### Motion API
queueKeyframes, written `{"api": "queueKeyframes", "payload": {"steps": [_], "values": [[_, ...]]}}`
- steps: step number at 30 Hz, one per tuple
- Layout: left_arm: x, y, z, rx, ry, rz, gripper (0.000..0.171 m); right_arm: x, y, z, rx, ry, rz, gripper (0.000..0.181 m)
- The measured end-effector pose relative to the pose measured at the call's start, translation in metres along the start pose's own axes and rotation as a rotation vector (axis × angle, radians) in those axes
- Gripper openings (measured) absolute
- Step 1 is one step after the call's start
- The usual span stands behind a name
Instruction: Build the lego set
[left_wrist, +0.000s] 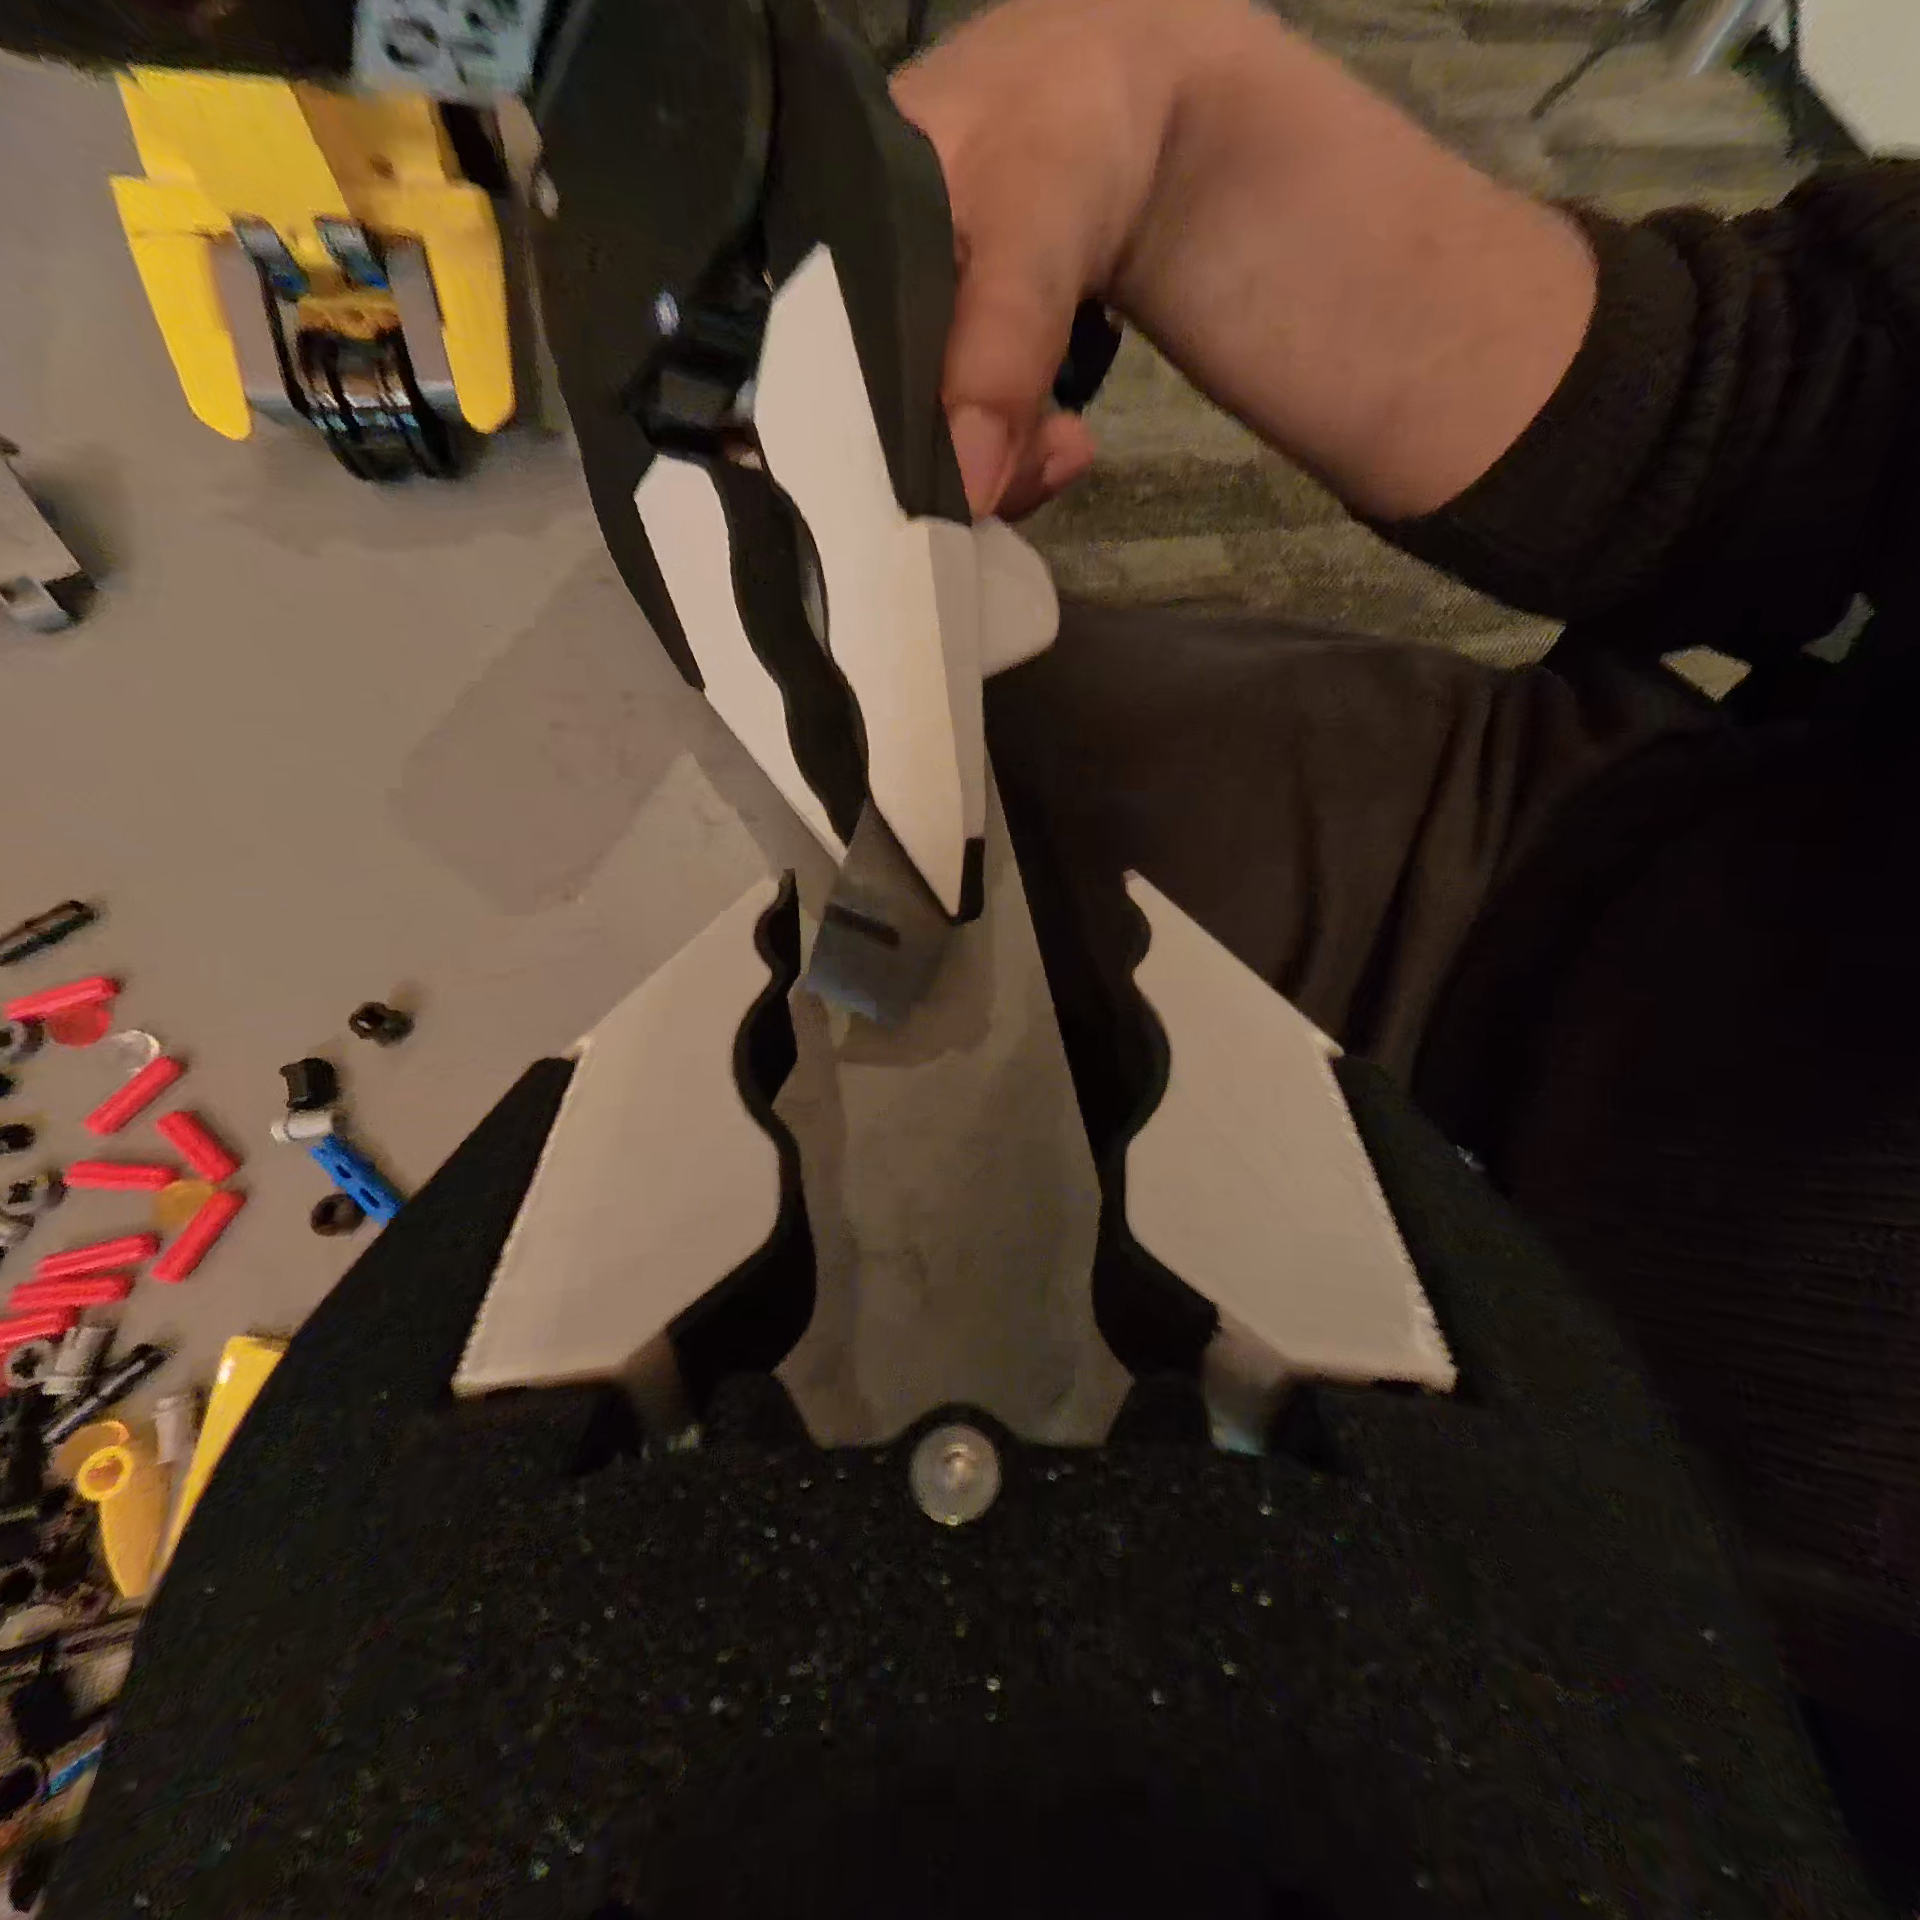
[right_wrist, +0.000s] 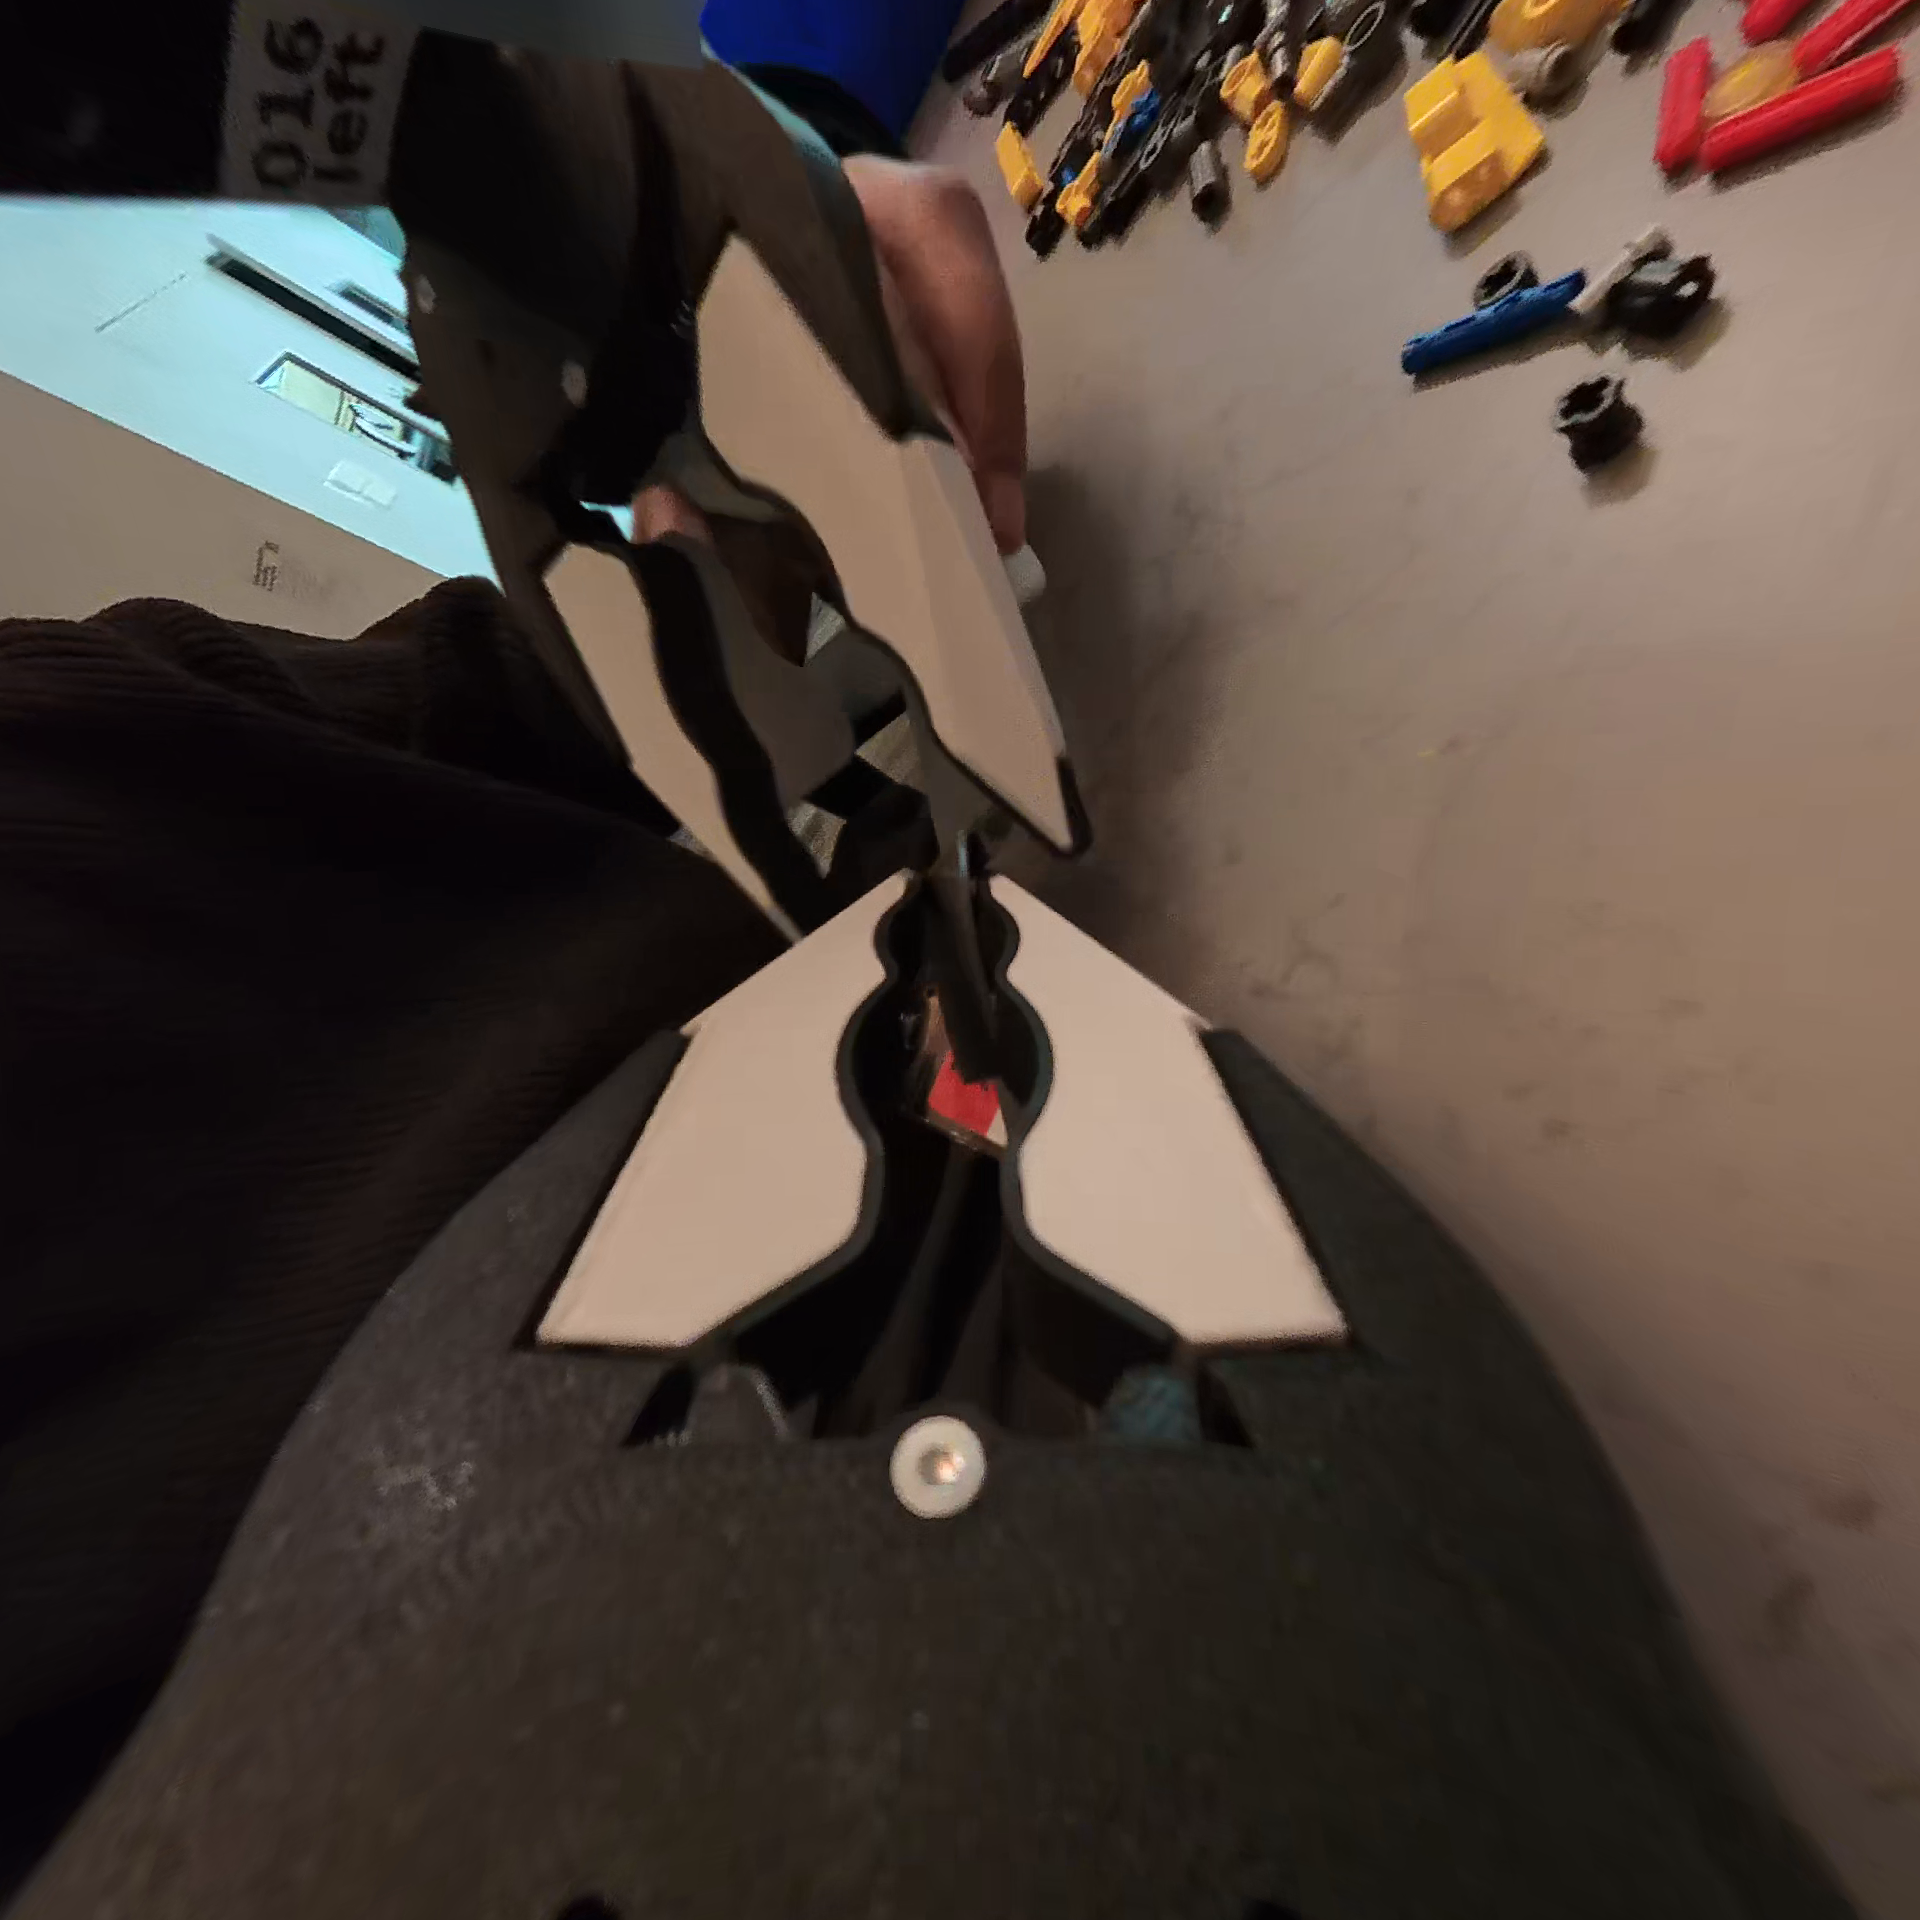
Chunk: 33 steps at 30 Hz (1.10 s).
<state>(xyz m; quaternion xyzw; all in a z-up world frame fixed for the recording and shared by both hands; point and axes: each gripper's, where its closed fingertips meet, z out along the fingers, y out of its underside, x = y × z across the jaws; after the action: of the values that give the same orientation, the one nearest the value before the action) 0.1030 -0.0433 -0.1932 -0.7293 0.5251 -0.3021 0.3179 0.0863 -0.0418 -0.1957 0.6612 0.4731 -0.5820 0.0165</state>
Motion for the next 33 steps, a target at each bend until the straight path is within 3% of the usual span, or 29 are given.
{"api": "queueKeyframes", "payload": {"steps": [1,4,10,22,33], "values": [[0.001,0.006,0.003,-0.032,0.002,0.005,0.056,0.000,0.001,0.000,-0.005,-0.007,0.004,0.009],[-0.008,0.011,0.006,-0.046,-0.061,0.016,0.033,-0.002,0.002,0.001,-0.015,-0.021,0.007,0.009],[-0.011,0.013,0.003,-0.030,-0.044,-0.002,0.024,0.001,-0.003,0.000,0.019,0.001,0.009,0.009],[-0.021,0.022,-0.009,-0.026,-0.103,-0.057,0.024,0.015,-0.019,-0.016,0.215,0.167,-0.067,0.016],[-0.034,0.014,-0.027,0.066,-0.201,-0.138,0.024,0.018,-0.024,-0.027,0.294,0.202,-0.094,0.017]]}}
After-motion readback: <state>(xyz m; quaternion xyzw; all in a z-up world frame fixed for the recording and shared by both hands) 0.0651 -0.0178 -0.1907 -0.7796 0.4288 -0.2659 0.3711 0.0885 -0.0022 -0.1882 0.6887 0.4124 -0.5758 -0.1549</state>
